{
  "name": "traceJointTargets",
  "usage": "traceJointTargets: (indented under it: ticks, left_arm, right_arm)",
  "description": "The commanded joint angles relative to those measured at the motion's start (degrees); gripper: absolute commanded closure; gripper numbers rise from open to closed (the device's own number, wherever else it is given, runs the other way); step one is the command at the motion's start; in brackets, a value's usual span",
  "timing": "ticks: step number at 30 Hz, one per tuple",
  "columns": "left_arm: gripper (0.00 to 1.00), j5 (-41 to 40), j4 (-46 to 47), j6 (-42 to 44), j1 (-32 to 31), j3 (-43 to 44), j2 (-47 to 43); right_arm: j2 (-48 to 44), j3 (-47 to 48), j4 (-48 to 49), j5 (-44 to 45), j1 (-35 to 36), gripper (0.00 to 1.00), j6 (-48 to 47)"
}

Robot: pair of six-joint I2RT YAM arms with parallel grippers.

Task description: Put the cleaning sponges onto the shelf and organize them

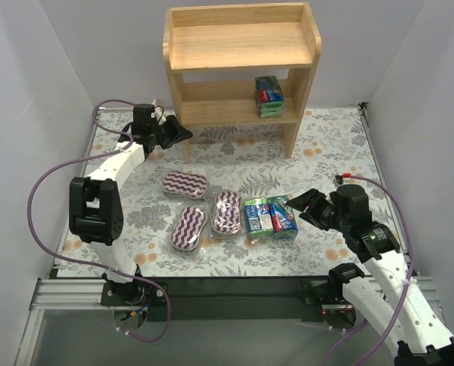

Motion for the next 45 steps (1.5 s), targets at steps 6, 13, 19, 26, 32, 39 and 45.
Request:
traceJointTargets:
  ticks: [6, 13, 19, 26, 32, 39, 45]
  left_arm:
    - [1.0, -0.8, 0.8, 1.7, 0.7, 4.7, 2.1]
    - [0.94, 1.8, 0.8, 0.2, 0.7, 1.9, -1.6]
    - [0.5, 3.2, 0.6, -1.3, 0.8, -10.5, -16.9]
    - [0.4, 3.3, -1.0, -5.4, 0.7, -21.4, -32.4]
    - [0.39, 2.5, -4.6, -6.2, 0.6, -24.8, -40.4]
    - [0.39, 2.4, -9.8, -5.2, 0.6, -28.4, -45.9]
    - [0.39, 1.5, -13.3, -4.1, 0.7, -29.7, -48.8]
  right_arm:
    - [-2.1, -1.9, -4.9, 1.5, -0.4, 0.28, -1.8]
    - [-2.0, -4.5, -7.1, -0.1, -0.3, 0.27, -1.7]
    - [-3.1, -9.4, -6.4, -1.3, -0.3, 0.26, 3.8]
    - [-2.4, -14.3, 3.1, -4.3, -0.1, 0.29, 13.4]
    - [1.3, -16.0, 10.5, -4.1, -0.1, 0.35, 19.7]
    - [6.9, -16.3, 14.0, 0.1, 0.2, 0.51, 22.7]
    - [9.8, -16.0, 14.5, 4.5, 0.3, 0.63, 22.8]
